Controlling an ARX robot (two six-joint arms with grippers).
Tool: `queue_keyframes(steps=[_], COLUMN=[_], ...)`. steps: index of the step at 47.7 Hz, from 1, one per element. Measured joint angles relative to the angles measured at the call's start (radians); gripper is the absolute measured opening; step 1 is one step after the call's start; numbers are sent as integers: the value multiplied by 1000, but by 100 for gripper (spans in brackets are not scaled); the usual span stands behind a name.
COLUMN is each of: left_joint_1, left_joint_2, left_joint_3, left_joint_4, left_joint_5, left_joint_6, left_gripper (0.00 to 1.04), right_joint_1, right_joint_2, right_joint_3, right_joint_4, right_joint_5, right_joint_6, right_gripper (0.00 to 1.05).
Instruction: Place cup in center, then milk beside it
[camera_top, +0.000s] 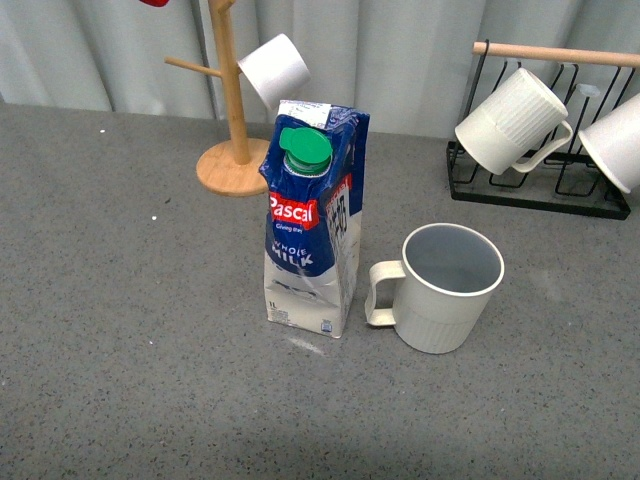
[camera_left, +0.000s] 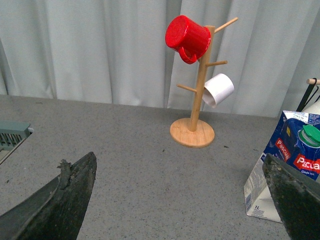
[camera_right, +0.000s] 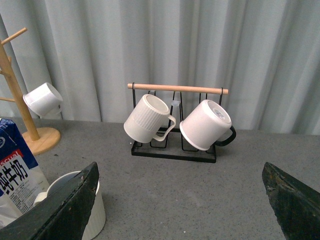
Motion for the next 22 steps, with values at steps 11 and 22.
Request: queue_keyframes(steps=[11, 22], left_joint_1=[0, 0], left_joint_2=[0, 0], left_joint_3=[0, 0], left_joint_4=[0, 0], left_joint_5=[0, 0], left_joint_6=[0, 0], left_gripper=[98, 98], right_joint_1=[0, 0], right_joint_2=[0, 0], right_joint_3=[0, 0], right_joint_4=[0, 0], right_joint_5=[0, 0], right_joint_6=[0, 0], right_gripper=[96, 96])
